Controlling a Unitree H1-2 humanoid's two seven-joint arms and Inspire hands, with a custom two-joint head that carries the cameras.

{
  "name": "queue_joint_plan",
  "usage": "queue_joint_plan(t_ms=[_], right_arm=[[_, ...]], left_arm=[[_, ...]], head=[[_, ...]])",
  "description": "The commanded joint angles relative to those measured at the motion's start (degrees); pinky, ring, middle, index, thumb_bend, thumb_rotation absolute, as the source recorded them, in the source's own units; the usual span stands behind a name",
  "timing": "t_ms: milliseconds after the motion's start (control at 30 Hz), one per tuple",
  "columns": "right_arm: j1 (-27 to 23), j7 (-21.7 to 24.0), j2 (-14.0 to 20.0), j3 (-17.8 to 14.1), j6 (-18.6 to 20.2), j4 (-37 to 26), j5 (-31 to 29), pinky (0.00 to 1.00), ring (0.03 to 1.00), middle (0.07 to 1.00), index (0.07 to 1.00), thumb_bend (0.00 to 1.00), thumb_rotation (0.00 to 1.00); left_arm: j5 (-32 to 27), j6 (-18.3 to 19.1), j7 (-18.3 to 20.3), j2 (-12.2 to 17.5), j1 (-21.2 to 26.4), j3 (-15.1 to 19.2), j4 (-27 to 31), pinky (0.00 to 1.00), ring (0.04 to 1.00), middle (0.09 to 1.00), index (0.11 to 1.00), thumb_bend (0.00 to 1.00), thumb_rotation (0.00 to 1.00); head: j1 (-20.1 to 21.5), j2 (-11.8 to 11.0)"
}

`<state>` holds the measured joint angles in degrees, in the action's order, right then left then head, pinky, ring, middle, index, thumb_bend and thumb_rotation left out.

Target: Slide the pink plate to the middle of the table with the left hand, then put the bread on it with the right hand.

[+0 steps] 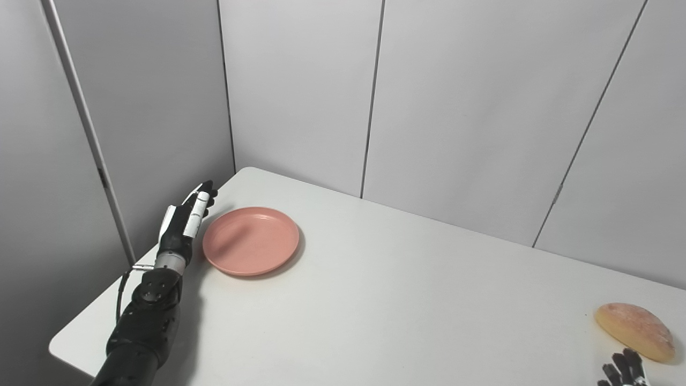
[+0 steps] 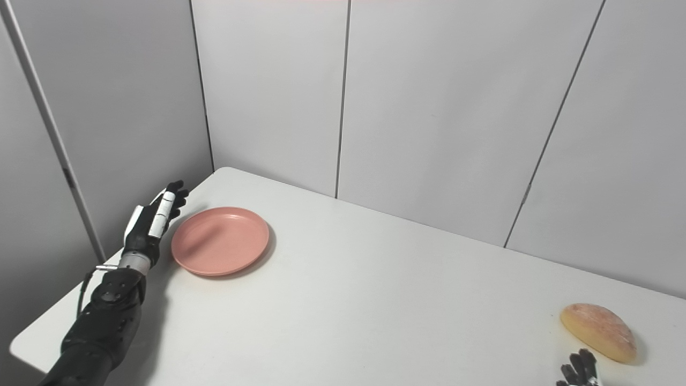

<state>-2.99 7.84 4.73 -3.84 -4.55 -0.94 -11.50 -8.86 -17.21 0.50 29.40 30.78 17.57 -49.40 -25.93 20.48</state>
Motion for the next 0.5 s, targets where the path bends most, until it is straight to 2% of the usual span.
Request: queue_joint_plan(t_ms=[0, 133, 233, 333, 467], right_arm=[[-0.8, 0.1, 0.5, -0.3, -0.5, -2.4, -0.6, 1.0, 1.0, 1.0, 1.0, 0.61, 0.81], [-0.8, 0.0, 0.5, -0.3, -0.5, -2.6, -0.2, 1.0, 1.0, 1.0, 1.0, 0.61, 0.82], [-0.8, 0.0, 0.5, -0.4, -0.4, -2.7, -0.5, 1.0, 1.0, 1.0, 1.0, 0.62, 0.81], [-0.5, 0.0, 0.6, -0.5, -0.4, -3.2, -0.6, 1.0, 1.0, 1.0, 1.0, 0.64, 0.81], [-0.3, 0.0, 0.7, -0.5, -0.1, -3.6, -0.5, 1.0, 1.0, 1.0, 1.0, 0.63, 0.81]], left_arm=[[-1.0, -3.0, 0.8, 0.6, 2.9, 0.2, 0.3, 0.94, 0.91, 0.885, 0.867, 0.71, 1.0], [-2.1, -5.2, 3.0, 0.5, 3.3, -0.2, -2.3, 0.95, 0.918, 0.887, 0.864, 0.73, 1.0], [-2.3, -5.9, 3.2, 0.0, 3.3, -0.3, -3.6, 0.94, 0.913, 0.881, 0.862, 0.74, 1.0], [-2.8, -5.8, 3.9, -0.7, 3.1, -0.4, -4.5, 0.94, 0.912, 0.879, 0.862, 0.72, 1.0], [-2.6, -7.6, 4.1, -1.1, 3.0, -1.0, -6.6, 0.92, 0.913, 0.883, 0.862, 0.7, 1.0]], head=[[0.0, 0.0], [0.0, 0.3], [0.0, 0.6], [0.1, 0.9], [0.0, 1.1]])
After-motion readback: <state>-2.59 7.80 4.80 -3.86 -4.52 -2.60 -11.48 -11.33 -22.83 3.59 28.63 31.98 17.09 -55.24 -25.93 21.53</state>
